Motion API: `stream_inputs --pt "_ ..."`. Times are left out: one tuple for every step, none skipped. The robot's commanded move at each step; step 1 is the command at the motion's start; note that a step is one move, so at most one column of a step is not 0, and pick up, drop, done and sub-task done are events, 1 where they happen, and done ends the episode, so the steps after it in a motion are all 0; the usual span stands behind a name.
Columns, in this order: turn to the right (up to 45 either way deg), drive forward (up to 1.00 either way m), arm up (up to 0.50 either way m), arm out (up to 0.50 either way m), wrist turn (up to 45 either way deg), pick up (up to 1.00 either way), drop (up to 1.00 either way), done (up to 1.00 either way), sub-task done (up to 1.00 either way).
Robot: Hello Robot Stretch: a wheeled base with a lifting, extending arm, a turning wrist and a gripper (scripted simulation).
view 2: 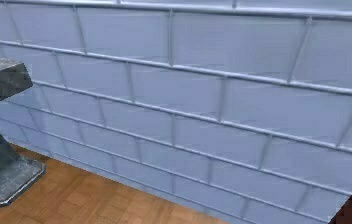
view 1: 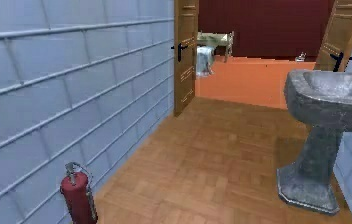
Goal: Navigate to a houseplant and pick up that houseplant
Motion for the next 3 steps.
stream_inputs --pt "3.0 0.00 0.00 0.00 0.0 0.00 0.00 0.00 0.00" --pt "0.0 1.00 0.00 0.00 0.0 0.00 0.00 0.00 0.00" --pt "12.0 0.00 0.00 0.00 0.0 0.00 0.00 0.00 0.00"
